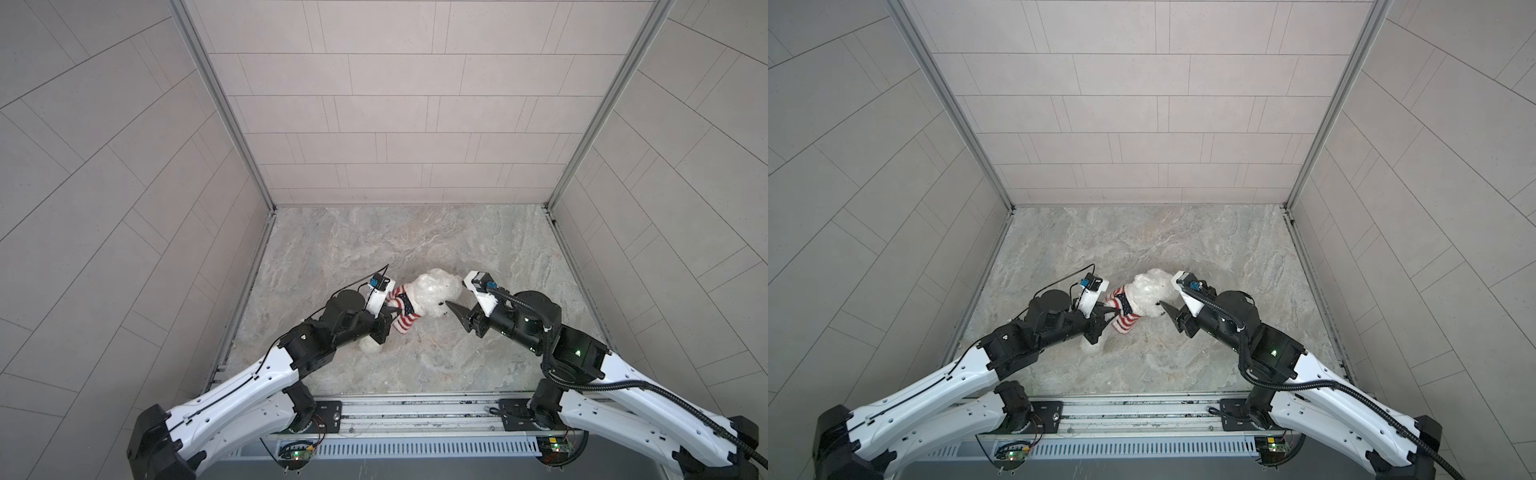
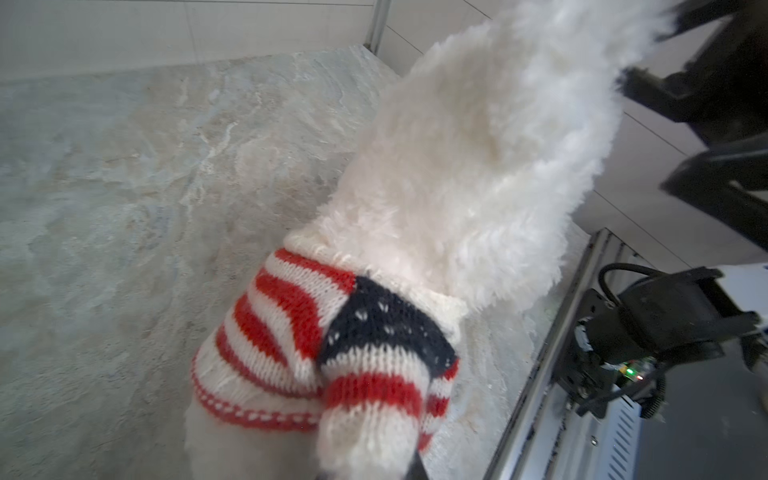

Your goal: Dress the teddy bear

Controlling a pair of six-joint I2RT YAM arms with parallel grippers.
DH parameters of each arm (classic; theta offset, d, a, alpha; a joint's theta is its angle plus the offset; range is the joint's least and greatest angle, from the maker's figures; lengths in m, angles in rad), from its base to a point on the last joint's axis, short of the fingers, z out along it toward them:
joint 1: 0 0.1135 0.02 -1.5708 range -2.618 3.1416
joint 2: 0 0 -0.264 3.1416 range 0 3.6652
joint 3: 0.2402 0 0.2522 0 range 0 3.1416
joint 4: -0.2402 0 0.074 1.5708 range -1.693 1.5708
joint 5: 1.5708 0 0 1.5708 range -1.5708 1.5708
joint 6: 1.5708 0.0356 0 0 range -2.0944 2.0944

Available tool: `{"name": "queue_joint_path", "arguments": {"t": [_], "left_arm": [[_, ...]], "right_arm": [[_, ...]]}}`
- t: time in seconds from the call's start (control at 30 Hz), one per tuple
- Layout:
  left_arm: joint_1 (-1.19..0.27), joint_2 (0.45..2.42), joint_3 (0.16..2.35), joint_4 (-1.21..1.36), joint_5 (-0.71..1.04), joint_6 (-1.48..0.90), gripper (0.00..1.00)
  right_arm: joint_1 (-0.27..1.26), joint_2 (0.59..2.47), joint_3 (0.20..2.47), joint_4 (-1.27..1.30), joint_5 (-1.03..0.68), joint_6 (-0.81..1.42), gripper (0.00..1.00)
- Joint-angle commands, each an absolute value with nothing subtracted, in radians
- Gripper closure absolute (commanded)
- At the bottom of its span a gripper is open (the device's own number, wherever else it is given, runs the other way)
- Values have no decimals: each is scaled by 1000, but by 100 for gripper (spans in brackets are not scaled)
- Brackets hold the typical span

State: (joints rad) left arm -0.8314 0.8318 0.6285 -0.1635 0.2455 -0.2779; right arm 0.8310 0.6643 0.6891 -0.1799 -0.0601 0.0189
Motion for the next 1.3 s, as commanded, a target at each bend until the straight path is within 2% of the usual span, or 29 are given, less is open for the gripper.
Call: {"name": "queue_joint_path", "arguments": {"t": [0.0,0.13,0.27,0.47,1.03,1.27], "left_arm": [[-823,782,698,-200,424,-306,100],[-820,745,729,-277,513,-291,100],[-802,712,735,-299,574,-303,100],[-799,698,738,-282,604,-324,100],[-785,687,742,-275,589,-342,100],[-752,728,733,-272,542,-362,100]], "right_arm": [[809,576,665,-143,-177,-8,28],[805,490,656,-157,-235,-18,25],[804,499,676,-190,-288,-20,25],[804,535,681,-160,-385,-11,29],[805,577,699,-160,-443,-29,73],[805,570,696,-131,-440,14,96]]}}
